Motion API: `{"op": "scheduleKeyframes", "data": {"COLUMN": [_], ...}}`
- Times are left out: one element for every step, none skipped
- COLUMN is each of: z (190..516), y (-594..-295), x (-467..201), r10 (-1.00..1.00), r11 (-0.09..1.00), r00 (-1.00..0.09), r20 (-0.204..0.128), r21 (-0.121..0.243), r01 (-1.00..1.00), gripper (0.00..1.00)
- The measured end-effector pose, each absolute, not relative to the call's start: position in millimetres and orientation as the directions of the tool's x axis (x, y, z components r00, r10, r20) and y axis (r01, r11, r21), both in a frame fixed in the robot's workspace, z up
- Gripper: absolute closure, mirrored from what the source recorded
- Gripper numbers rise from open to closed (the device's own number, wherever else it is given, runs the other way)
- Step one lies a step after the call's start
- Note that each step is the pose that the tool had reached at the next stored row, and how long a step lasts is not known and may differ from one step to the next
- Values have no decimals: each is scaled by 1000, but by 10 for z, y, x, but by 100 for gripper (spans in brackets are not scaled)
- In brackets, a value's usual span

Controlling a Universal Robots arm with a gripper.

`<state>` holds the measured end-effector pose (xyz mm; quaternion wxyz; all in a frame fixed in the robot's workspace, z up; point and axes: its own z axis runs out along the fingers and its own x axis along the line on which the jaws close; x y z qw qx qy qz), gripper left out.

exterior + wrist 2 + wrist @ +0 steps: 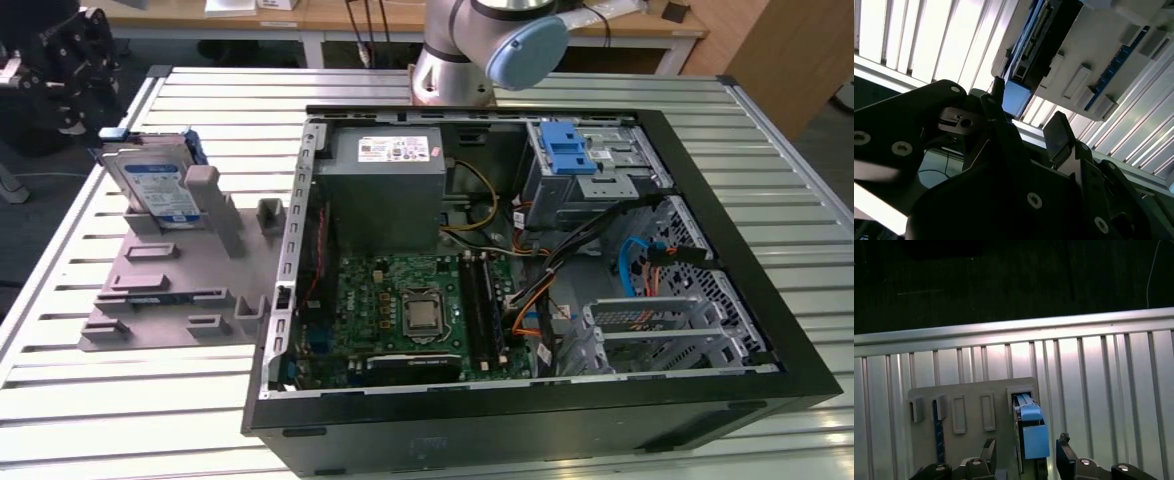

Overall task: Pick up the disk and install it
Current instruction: 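Pick up the disk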

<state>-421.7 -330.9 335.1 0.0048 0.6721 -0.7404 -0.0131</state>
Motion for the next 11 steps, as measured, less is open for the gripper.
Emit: {"op": "scheduleKeyframes", "data": {"z": [3339, 3327, 3316, 3307, 3300, 3291, 3281, 3270, 3256, 3243, 3230], "y": [-3309, -3308, -3306, -3304, -3304, -3304, -3303, -3304, -3303, -3303, -3302], "x": [-4217, -4217, -4217, -4218, -4222, -4230, -4238, -4242, -4242, -4243, -4246], "r10": [-996, -996, -997, -997, -997, -997, -997, -997, -997, -997, -997], "r11": [90, 84, 79, 74, 72, 71, 71, 71, 71, 71, 71], "r00": [-91, -84, -79, -75, -72, -71, -71, -71, -71, -71, -71], "r20": [-11, -12, -13, -15, -17, -19, -21, -23, -24, -25, -25], "r21": [26, 25, 24, 23, 22, 20, 17, 14, 13, 13, 13], "r01": [-996, -996, -997, -997, -997, -997, -997, -997, -997, -997, -997], "gripper": [41, 41, 41, 41, 41, 41, 41, 41, 41, 41, 41]}}
